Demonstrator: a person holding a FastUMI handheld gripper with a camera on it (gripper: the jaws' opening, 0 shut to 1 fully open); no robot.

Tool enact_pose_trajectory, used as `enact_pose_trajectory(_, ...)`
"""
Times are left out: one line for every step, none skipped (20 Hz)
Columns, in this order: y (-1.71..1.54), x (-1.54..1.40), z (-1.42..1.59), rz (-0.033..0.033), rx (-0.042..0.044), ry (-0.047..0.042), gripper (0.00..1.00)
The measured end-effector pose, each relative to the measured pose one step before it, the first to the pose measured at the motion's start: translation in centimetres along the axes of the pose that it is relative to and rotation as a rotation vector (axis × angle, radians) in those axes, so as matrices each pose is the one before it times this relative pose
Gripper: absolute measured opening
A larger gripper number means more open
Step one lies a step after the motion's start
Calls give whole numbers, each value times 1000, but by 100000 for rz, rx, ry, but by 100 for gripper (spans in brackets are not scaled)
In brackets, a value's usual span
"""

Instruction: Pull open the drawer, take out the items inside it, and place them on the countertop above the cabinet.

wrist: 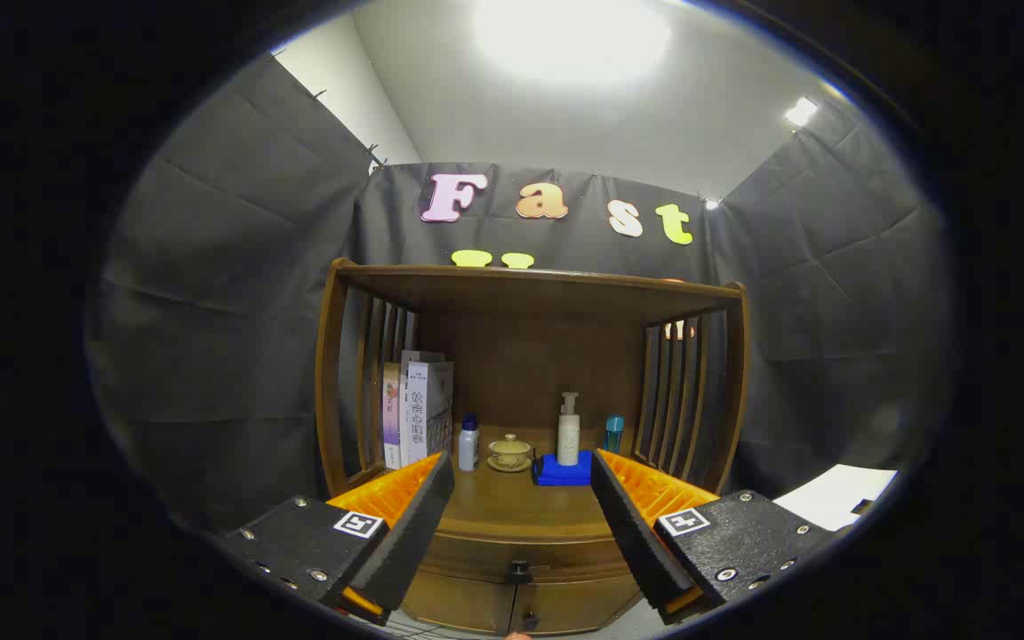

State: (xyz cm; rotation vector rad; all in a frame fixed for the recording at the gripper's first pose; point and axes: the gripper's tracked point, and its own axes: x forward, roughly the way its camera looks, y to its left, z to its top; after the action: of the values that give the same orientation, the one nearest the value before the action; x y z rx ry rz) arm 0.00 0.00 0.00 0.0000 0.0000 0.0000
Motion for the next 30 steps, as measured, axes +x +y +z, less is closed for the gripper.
enact_pose_trajectory(135,-11,-129,347,95,235,96)
enact_pose_trajectory(102,37,-82,202,-131,324,96)
enact_pose_trajectory(78,114,-101,83,-206,293,96)
enact_pose_trajectory(80,72,-122,159,-115,237,96)
enact_pose_trajectory(108,133,-137,96,60,554,96)
enact_pose_trajectory(187,-18,-197,163,160,227,96)
enact_pose_trajectory(185,108,-96,252,159,-60,96)
enact_pose_trajectory(26,53,-2,-50,11,95,97)
enact_pose_trajectory(-72,8,-141,-399,-309,154,96)
enact_pose_trajectory(-270,38,18,-969,-449,-85,96)
enact_pose_trajectory(-328,6,134,-1065,-309,-258,96)
enact_pose_trajectory(-83,-48,11,-513,96,-179,96)
enact_pose_trajectory(-85,42,-90,-439,432,-52,97)
enact_pose_trajectory(-210,9,-100,-380,552,214,97)
enact_pose_trajectory(-196,65,-137,-230,653,355,96)
enact_pose_trajectory(-103,1,14,23,646,279,96)
enact_pose_trajectory(-132,-88,-47,-94,564,141,97)
enact_pose_trajectory(-120,38,47,-78,383,-56,96)
enact_pose_trajectory(-186,72,-131,-123,229,125,96)
enact_pose_trajectory(-122,67,-105,-174,133,289,96)
enact_pose_trajectory(-201,182,-294,-85,140,367,96)
enact_pose_trajectory(-114,175,-222,131,185,346,96)
enact_pose_trajectory(-114,218,-318,220,172,270,96)
enact_pose_trajectory(-155,323,-388,60,-117,666,96)
enact_pose_trajectory(-317,201,-552,-466,-700,357,97)
enact_pose_trajectory(-285,230,-581,-503,-1305,661,97)
enact_pose_trajectory(-104,422,-848,139,-1206,1399,96)
enact_pose_trajectory(-85,296,-573,343,-846,1064,97)
enact_pose_trajectory(-236,180,-382,-284,-510,478,97)
enact_pose_trajectory(-297,195,-223,-594,-158,215,97)
